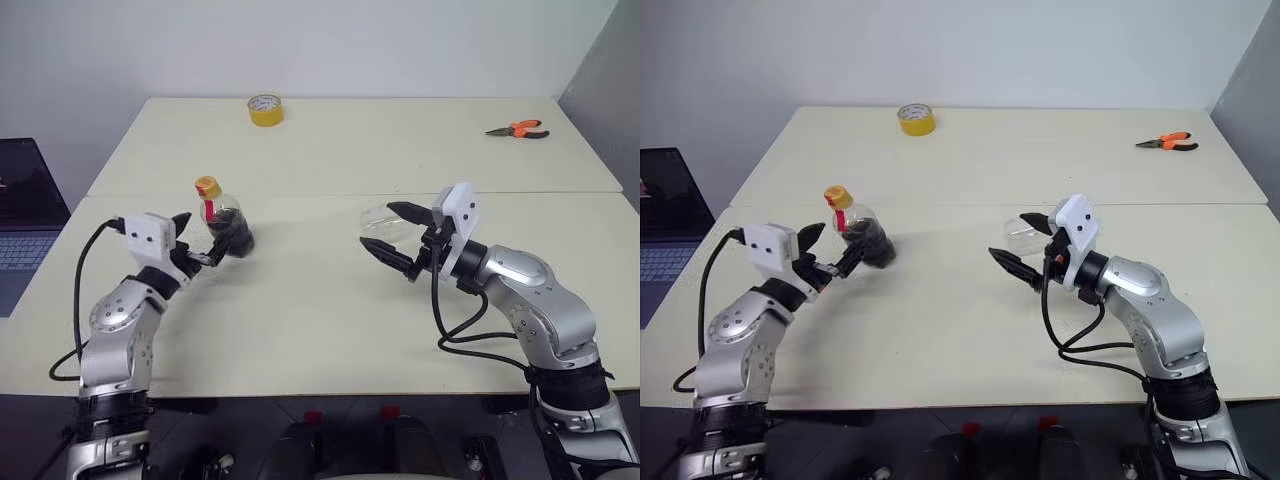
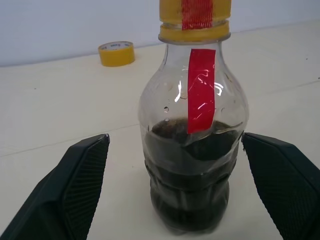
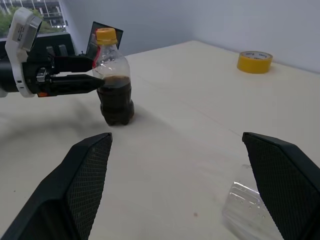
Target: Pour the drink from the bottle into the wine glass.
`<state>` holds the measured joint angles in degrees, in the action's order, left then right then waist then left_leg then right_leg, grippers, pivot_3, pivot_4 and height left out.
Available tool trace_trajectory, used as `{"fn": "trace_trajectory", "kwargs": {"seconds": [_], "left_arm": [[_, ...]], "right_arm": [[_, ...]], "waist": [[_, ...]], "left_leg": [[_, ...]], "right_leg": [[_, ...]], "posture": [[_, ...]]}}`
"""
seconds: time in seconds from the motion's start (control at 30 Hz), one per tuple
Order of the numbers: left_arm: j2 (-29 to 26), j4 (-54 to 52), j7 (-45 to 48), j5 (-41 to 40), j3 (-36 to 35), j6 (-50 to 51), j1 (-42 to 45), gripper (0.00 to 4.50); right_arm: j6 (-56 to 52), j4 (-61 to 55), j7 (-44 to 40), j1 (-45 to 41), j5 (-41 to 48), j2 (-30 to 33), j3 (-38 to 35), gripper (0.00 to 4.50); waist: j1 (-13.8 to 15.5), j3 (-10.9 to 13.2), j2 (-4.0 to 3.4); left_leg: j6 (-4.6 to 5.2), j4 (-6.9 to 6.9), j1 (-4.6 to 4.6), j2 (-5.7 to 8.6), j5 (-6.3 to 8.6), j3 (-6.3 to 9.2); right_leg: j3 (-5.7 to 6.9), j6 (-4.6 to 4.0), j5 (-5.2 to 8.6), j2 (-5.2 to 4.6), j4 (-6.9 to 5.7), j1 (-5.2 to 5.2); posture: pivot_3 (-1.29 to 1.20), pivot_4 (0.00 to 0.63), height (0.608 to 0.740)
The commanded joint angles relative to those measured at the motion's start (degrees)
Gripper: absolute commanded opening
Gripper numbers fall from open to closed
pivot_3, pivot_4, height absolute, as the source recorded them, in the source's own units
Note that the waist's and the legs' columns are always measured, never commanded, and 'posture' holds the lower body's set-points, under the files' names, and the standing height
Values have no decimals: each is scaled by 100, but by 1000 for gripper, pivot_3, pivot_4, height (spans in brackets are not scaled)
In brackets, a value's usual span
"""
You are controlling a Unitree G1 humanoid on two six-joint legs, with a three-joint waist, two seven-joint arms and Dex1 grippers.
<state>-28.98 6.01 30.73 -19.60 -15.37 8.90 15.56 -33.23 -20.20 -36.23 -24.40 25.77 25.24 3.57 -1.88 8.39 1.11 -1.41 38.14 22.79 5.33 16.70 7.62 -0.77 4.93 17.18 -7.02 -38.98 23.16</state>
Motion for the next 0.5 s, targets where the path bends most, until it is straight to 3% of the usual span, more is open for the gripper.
{"fn": "trace_trajectory", "kwargs": {"seconds": [0.03, 0.4, 0.5], "left_arm": [[-106, 381, 127, 185, 97, -285, 395, 4500], [170, 1790, 353, 519, 429, -937, 1197, 4500], [247, 1959, 431, 486, 436, -1057, 1281, 3867]], "right_arm": [[126, -86, -17, -142, -68, 28, -27, 4457], [117, -87, -1, -127, -190, 11, -42, 4457], [104, -111, 21, -128, -216, 30, -63, 4500]], "waist": [[2, 0, 0], [-14, 1, 1], [-16, 1, 1]], "left_leg": [[0, 0, 0, 0, 0, -1], [0, 5, 4, 2, 0, 2], [0, 5, 4, 3, 0, 2]], "right_leg": [[-1, 0, 0, 0, 0, 0], [2, 0, 0, -1, -3, 2], [3, 0, 0, -2, -3, 2]], "posture": [[0, 150, 740], [0, 150, 740], [0, 150, 740]]}}
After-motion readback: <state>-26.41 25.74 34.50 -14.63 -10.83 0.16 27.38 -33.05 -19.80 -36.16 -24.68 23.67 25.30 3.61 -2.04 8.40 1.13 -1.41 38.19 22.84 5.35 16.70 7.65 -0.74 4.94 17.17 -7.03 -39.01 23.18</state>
